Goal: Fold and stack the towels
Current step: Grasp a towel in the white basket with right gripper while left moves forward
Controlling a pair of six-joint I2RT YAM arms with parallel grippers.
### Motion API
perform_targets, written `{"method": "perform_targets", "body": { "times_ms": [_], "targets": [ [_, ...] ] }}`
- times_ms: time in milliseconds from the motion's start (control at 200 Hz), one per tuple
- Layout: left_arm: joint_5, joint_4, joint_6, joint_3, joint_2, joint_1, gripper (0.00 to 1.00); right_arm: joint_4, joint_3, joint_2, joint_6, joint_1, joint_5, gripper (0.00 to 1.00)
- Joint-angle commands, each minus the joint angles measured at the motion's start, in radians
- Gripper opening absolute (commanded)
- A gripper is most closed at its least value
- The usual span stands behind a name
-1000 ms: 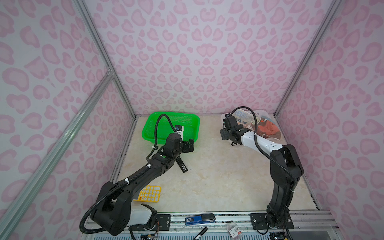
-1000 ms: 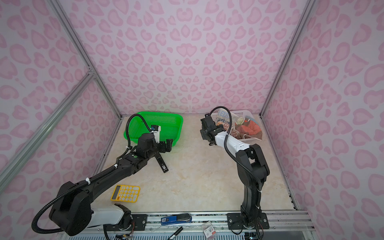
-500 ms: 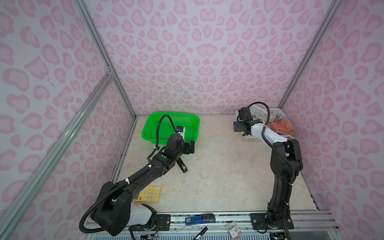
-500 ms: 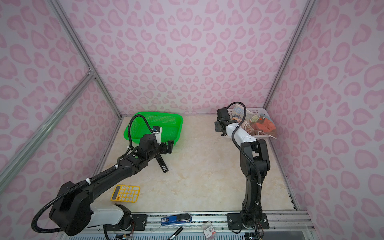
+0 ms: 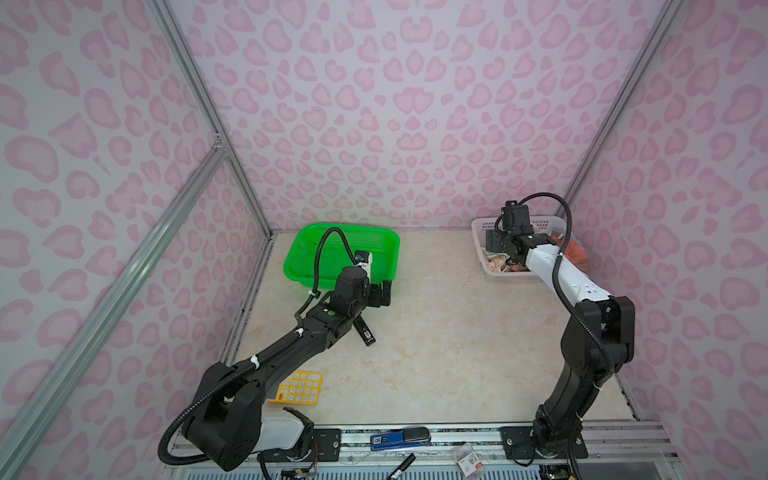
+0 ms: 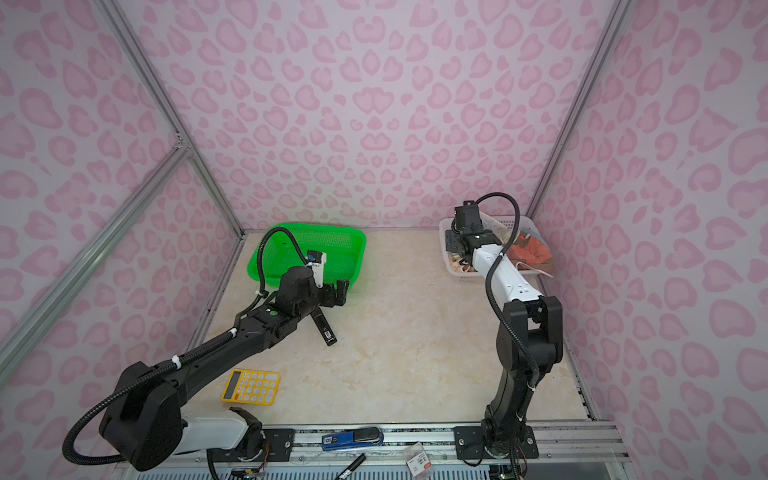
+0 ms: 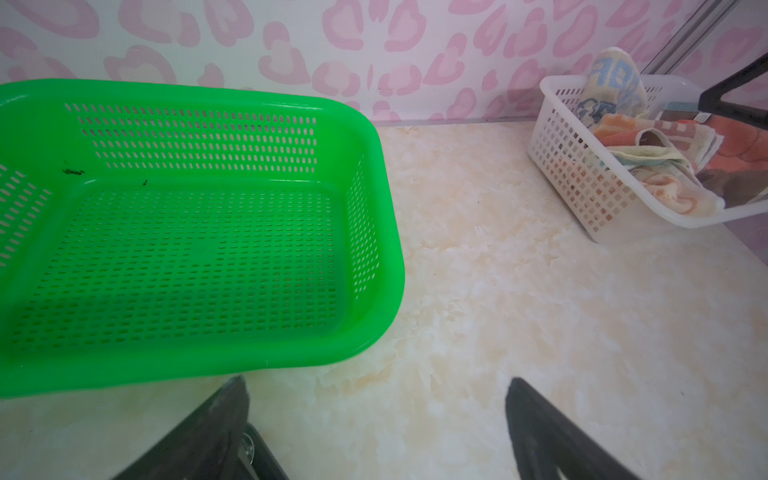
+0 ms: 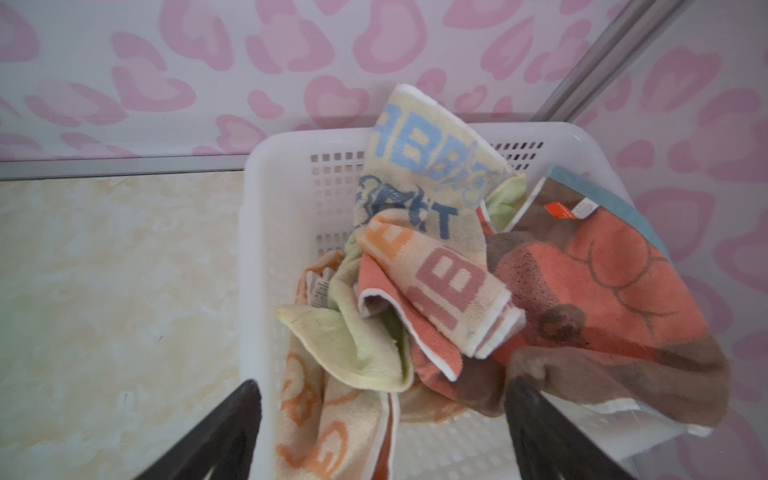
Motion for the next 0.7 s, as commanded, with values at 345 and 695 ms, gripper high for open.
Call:
{"method": "perform_targets", "body": {
  "times_ms": [345,695],
  "targets": [
    [0.053,-0.014,0.020,0.032,0.037,-0.006,0.98,0.001,-0.006,0.082,0.081,-0.091,-0.111,0.71],
    [0.057,-0.017,0.027,0.042,0.069,-0.010,0.98,0.051,0.070,0.181,0.089,-0.108,-0.212,0.61]
  ]
}}
